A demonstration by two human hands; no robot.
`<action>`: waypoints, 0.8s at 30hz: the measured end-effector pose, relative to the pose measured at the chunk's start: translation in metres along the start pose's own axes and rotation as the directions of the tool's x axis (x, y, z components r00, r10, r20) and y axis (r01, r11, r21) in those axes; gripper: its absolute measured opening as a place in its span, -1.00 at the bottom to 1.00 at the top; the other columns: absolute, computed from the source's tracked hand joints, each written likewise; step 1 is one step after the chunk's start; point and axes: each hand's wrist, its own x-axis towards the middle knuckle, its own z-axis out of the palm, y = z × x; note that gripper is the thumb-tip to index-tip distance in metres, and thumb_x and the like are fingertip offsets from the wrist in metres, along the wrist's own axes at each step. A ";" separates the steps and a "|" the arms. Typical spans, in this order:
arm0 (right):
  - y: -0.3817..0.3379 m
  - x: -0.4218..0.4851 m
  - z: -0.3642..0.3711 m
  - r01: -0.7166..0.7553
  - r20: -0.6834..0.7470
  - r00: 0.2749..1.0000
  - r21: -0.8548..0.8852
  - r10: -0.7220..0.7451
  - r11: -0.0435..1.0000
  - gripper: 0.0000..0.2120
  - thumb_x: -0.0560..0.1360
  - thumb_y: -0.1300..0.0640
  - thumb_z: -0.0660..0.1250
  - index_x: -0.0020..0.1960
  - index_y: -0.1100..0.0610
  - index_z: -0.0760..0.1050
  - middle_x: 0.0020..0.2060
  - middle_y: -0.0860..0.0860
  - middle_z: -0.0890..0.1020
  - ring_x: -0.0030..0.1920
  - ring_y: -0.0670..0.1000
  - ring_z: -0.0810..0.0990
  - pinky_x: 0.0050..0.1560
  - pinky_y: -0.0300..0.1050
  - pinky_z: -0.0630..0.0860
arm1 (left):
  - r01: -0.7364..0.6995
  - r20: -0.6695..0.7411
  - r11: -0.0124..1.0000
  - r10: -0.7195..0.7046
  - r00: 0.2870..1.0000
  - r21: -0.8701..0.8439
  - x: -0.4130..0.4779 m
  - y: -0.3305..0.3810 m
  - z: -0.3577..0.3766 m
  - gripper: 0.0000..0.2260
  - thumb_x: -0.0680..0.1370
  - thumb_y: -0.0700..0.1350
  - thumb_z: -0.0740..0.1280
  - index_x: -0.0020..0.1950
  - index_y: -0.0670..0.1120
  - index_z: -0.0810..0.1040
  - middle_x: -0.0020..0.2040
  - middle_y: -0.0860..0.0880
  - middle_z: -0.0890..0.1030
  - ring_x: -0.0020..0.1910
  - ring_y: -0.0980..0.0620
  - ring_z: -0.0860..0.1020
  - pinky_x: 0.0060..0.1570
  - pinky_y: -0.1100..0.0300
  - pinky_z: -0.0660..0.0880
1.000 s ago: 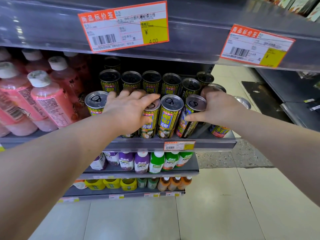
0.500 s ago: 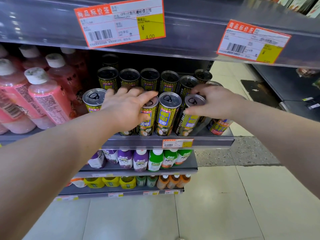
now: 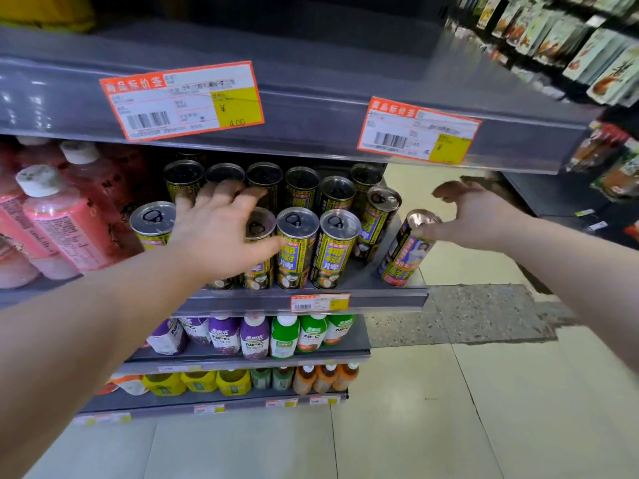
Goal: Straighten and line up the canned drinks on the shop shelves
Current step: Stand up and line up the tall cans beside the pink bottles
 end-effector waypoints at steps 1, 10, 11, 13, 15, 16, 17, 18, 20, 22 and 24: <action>0.005 -0.001 0.005 0.006 0.066 0.998 0.005 -0.006 1.000 -0.29 0.35 -0.14 0.45 0.38 0.13 0.31 0.31 0.14 0.43 0.26 0.12 0.45 0.22 -0.10 0.37 | -0.020 -0.045 1.000 0.021 0.999 0.014 0.000 0.009 0.000 -0.20 0.26 0.41 0.07 0.45 0.12 0.20 0.42 -0.09 0.27 0.41 -0.16 0.21 0.39 -0.16 0.03; 0.008 0.007 0.038 0.172 0.006 0.984 0.271 -0.180 0.947 -0.47 0.39 0.12 0.47 0.29 0.15 0.35 0.15 0.11 0.54 -0.08 0.03 0.44 -0.11 -0.23 0.26 | -0.225 0.121 0.974 0.224 0.967 -0.003 0.024 0.070 0.013 -0.37 0.47 0.31 0.18 0.48 0.25 0.05 0.51 0.07 0.14 0.47 -0.12 0.09 0.39 -0.20 0.02; 0.004 0.006 0.039 0.211 0.024 0.973 0.314 -0.230 0.926 -0.47 0.39 0.16 0.46 0.30 0.15 0.36 0.17 0.10 0.53 -0.08 0.02 0.45 -0.08 -0.24 0.29 | -0.227 0.158 0.974 0.222 0.962 0.016 0.026 0.070 0.015 -0.40 0.49 0.29 0.16 0.48 0.25 0.02 0.51 0.07 0.15 0.46 -0.13 0.11 0.38 -0.18 0.06; -0.003 0.004 0.039 0.277 0.048 0.947 0.381 -0.317 0.882 -0.48 0.39 0.23 0.45 0.31 0.15 0.37 0.20 0.07 0.50 -0.06 -0.01 0.46 -0.01 -0.25 0.31 | -0.243 0.214 0.968 0.223 0.951 0.069 0.028 0.067 0.019 -0.44 0.54 0.25 0.11 0.49 0.25 -0.03 0.49 0.07 0.19 0.43 -0.13 0.15 0.35 -0.13 0.13; -0.007 0.006 0.038 0.324 0.059 0.926 0.379 -0.372 0.867 -0.48 0.39 0.20 0.46 0.30 0.12 0.39 0.22 0.06 0.50 -0.05 -0.02 0.47 0.03 -0.22 0.35 | -0.253 0.233 0.963 0.227 0.946 0.090 0.030 0.065 0.021 -0.46 0.57 0.21 0.09 0.49 0.24 -0.07 0.47 0.06 0.22 0.42 -0.13 0.16 0.33 -0.11 0.15; -0.008 0.008 0.038 0.324 0.065 0.929 0.336 -0.366 0.884 -0.46 0.37 0.11 0.48 0.29 0.09 0.38 0.22 0.06 0.50 -0.04 0.00 0.49 0.04 -0.20 0.37 | -0.251 0.244 0.964 0.223 0.944 0.087 0.031 0.065 0.021 -0.46 0.58 0.20 0.08 0.50 0.24 -0.08 0.47 0.07 0.22 0.42 -0.13 0.15 0.32 -0.11 0.16; -0.011 0.009 0.039 0.308 0.060 0.941 0.261 -0.334 0.915 -0.40 0.33 -0.03 0.49 0.29 0.07 0.37 0.22 0.05 0.50 0.01 0.03 0.50 0.08 -0.17 0.40 | -0.246 0.253 0.966 0.218 0.942 0.084 0.032 0.065 0.021 -0.46 0.58 0.19 0.08 0.49 0.24 -0.09 0.47 0.07 0.21 0.42 -0.13 0.14 0.33 -0.12 0.15; -0.014 0.009 0.040 0.278 0.045 0.956 0.164 -0.288 0.947 -0.34 0.29 -0.19 0.46 0.27 0.06 0.36 0.20 0.05 0.50 0.08 0.06 0.51 0.11 -0.13 0.42 | -0.242 0.259 0.966 0.213 0.942 0.086 0.032 0.065 0.021 -0.46 0.59 0.19 0.08 0.49 0.24 -0.10 0.48 0.07 0.20 0.42 -0.13 0.13 0.33 -0.12 0.15; -0.023 0.010 0.039 0.220 -0.009 0.975 0.006 -0.220 0.975 -0.31 0.25 -0.35 0.37 0.18 0.10 0.38 0.12 0.07 0.53 0.15 0.11 0.51 0.08 -0.08 0.43 | -0.240 0.264 0.966 0.209 0.942 0.094 0.032 0.066 0.021 -0.46 0.59 0.18 0.08 0.49 0.25 -0.10 0.48 0.07 0.19 0.42 -0.13 0.13 0.32 -0.12 0.15; -0.031 0.011 0.037 0.242 -0.006 0.970 -0.024 -0.242 0.970 -0.42 0.32 -0.26 0.39 0.13 0.11 0.39 0.09 0.07 0.55 0.14 0.12 0.51 0.02 -0.10 0.41 | -0.240 0.268 0.966 0.208 0.941 0.092 0.032 0.066 0.021 -0.47 0.59 0.18 0.08 0.49 0.25 -0.11 0.48 0.07 0.18 0.43 -0.13 0.12 0.31 -0.11 0.15; -0.032 0.013 0.034 0.304 0.057 0.949 0.080 -0.309 0.949 -0.56 0.36 -0.05 0.43 0.17 0.07 0.41 0.11 0.05 0.54 0.14 0.09 0.51 0.06 -0.13 0.42 | -0.239 0.269 0.967 0.208 0.940 0.087 0.032 0.066 0.021 -0.47 0.59 0.18 0.07 0.49 0.25 -0.11 0.48 0.07 0.18 0.43 -0.13 0.11 0.32 -0.11 0.15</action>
